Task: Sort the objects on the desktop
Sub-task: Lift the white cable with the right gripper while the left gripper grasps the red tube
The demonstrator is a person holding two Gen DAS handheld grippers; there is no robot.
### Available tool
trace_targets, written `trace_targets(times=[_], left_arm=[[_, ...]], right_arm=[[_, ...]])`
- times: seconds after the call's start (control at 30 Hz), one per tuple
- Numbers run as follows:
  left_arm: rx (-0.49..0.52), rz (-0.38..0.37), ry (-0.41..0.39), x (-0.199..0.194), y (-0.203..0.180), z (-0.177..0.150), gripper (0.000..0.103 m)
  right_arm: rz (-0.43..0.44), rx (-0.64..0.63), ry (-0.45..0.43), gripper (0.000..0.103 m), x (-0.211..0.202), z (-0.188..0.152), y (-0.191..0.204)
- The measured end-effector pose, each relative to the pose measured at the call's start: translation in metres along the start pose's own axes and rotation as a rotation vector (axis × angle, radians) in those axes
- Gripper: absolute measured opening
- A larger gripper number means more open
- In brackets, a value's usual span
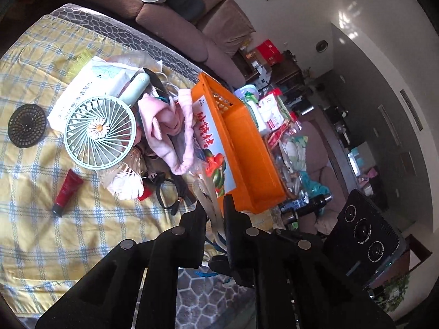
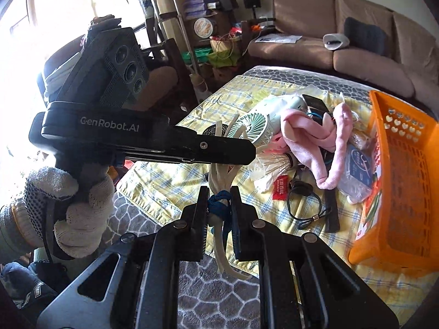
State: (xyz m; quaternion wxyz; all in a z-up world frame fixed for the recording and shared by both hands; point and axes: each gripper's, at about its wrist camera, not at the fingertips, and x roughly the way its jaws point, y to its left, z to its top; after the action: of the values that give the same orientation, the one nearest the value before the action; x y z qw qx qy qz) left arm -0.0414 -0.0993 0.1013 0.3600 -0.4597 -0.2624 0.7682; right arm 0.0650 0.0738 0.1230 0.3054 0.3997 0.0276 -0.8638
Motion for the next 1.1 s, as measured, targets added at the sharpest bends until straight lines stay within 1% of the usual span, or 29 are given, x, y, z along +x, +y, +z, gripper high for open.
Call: trace_targets(times=[0.03, 0.07, 0.13, 0.17, 0.23, 0.33, 0.37, 0.4, 0.43, 0.47, 0.53, 0.57, 0.63, 0.7, 0.73, 0.77, 0.8, 1.03, 1.1], left_arm=[[0.018, 0.039, 0.015, 0.0, 0.001, 0.002, 0.058], [0.037, 0.075, 0.012, -0.003, 0.002, 0.004, 0.086], [0.083, 0.116, -0.019, -0.016, 0.006, 0.007, 0.085], [0.116, 0.159, -0.032, -0.023, 0.009, 0.008, 0.085], [0.209, 0.292, -0.03, -0.029, 0.019, 0.007, 0.085], [0.364, 0.509, 0.035, -0.014, 0.037, 0.001, 0.081], [0.41, 0.559, 0.063, -0.005, 0.043, -0.003, 0.071], [0.453, 0.595, 0.093, 0.006, 0.047, -0.006, 0.056], [0.492, 0.622, 0.118, 0.016, 0.049, -0.01, 0.049], [0.523, 0.641, 0.133, 0.025, 0.049, -0.013, 0.043], [0.545, 0.65, 0.141, 0.036, 0.049, -0.014, 0.042], [0.539, 0.649, 0.136, 0.039, 0.051, -0.012, 0.042], [0.524, 0.653, 0.123, 0.043, 0.056, -0.009, 0.037], [0.508, 0.664, 0.127, 0.047, 0.064, -0.007, 0.028], [0.496, 0.661, 0.132, 0.048, 0.069, -0.006, 0.025], [0.489, 0.655, 0.134, 0.049, 0.073, -0.006, 0.02], [0.489, 0.647, 0.132, 0.05, 0.075, -0.007, 0.018], [0.472, 0.637, 0.124, 0.054, 0.077, -0.009, 0.018], [0.466, 0.636, 0.128, 0.055, 0.076, -0.009, 0.033]], right_arm=[[-0.013, 0.007, 0.001, 0.013, 0.0, 0.0, -0.003], [-0.03, 0.018, 0.001, 0.013, -0.001, 0.0, -0.007], [-0.06, 0.051, -0.006, 0.013, -0.008, 0.002, -0.017], [-0.074, 0.07, -0.011, 0.013, -0.012, 0.003, -0.024], [-0.091, 0.104, -0.02, 0.013, -0.021, 0.003, -0.038], [-0.096, 0.139, -0.03, 0.013, -0.027, 0.002, -0.053], [-0.095, 0.147, -0.029, 0.013, -0.027, 0.001, -0.056], [-0.096, 0.153, -0.029, 0.013, -0.026, 0.001, -0.058], [-0.097, 0.157, -0.028, 0.013, -0.025, 0.0, -0.06], [-0.097, 0.161, -0.026, 0.013, -0.024, 0.0, -0.061], [-0.096, 0.166, -0.02, 0.013, -0.02, -0.001, -0.062], [-0.096, 0.167, -0.017, 0.013, -0.019, -0.002, -0.063], [-0.094, 0.176, -0.013, 0.013, -0.019, -0.002, -0.065], [-0.092, 0.186, -0.01, 0.013, -0.019, -0.003, -0.067], [-0.093, 0.188, -0.01, 0.013, -0.019, -0.003, -0.067], [-0.092, 0.188, -0.012, 0.013, -0.019, -0.003, -0.068], [-0.091, 0.187, -0.012, 0.013, -0.019, -0.003, -0.068], [-0.099, 0.192, 0.007, 0.013, -0.01, -0.003, -0.07], [-0.097, 0.196, 0.004, 0.013, -0.009, -0.002, -0.071]])
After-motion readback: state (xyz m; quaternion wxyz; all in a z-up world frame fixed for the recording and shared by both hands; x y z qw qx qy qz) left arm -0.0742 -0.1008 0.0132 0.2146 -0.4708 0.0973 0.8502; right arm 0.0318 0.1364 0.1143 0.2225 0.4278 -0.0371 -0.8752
